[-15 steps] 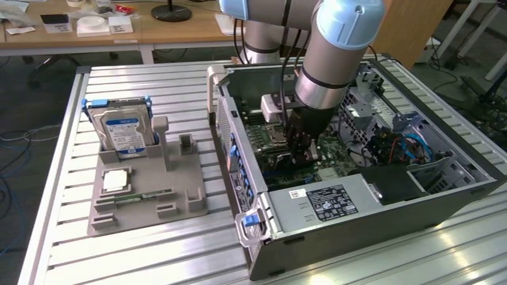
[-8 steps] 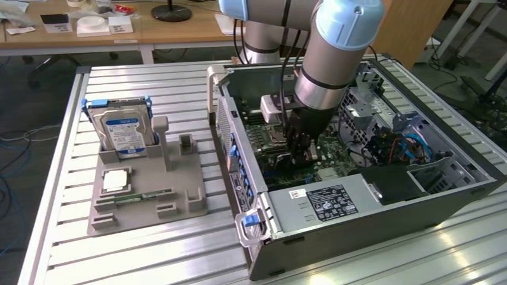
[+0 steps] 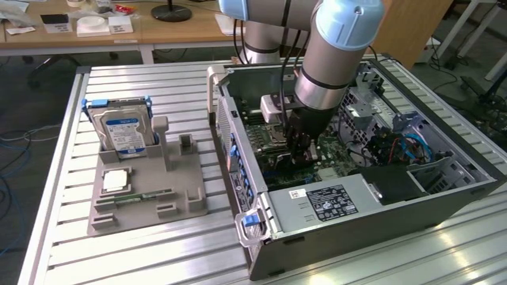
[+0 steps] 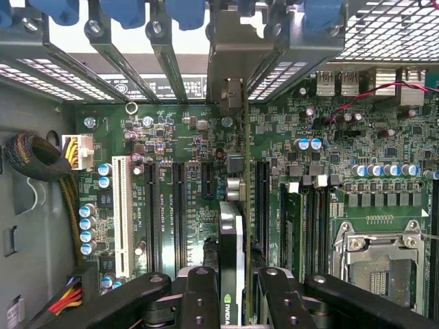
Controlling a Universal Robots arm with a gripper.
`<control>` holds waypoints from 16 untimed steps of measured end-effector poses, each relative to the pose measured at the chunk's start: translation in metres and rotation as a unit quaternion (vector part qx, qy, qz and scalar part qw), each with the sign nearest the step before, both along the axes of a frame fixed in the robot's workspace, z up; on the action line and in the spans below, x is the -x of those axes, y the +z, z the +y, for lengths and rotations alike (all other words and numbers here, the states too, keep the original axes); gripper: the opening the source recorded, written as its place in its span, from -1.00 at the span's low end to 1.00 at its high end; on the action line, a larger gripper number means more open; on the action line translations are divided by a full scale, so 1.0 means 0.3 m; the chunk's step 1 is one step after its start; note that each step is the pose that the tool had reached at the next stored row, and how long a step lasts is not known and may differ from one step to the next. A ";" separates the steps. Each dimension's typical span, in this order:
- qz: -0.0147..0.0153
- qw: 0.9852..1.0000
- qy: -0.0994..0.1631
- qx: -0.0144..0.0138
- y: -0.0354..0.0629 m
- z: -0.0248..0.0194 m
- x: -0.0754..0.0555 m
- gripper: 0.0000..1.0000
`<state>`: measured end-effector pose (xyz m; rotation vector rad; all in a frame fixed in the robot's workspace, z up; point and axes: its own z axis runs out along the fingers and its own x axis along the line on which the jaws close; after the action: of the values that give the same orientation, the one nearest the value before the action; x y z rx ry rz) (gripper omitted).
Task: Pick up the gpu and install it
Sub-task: 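Insert the gpu into the slot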
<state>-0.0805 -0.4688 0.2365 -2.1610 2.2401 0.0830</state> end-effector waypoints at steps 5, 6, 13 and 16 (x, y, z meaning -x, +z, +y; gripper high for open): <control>0.000 1.000 0.000 0.000 -0.001 0.000 0.000 -0.33; 0.000 1.000 0.000 0.000 0.000 0.000 0.000 -0.33; 0.000 1.000 0.000 0.000 0.014 0.001 0.000 -0.19; 0.000 1.000 0.000 0.000 0.029 0.001 0.000 -0.19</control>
<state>-0.0805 -0.4685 0.2453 -2.1612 2.2404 0.0827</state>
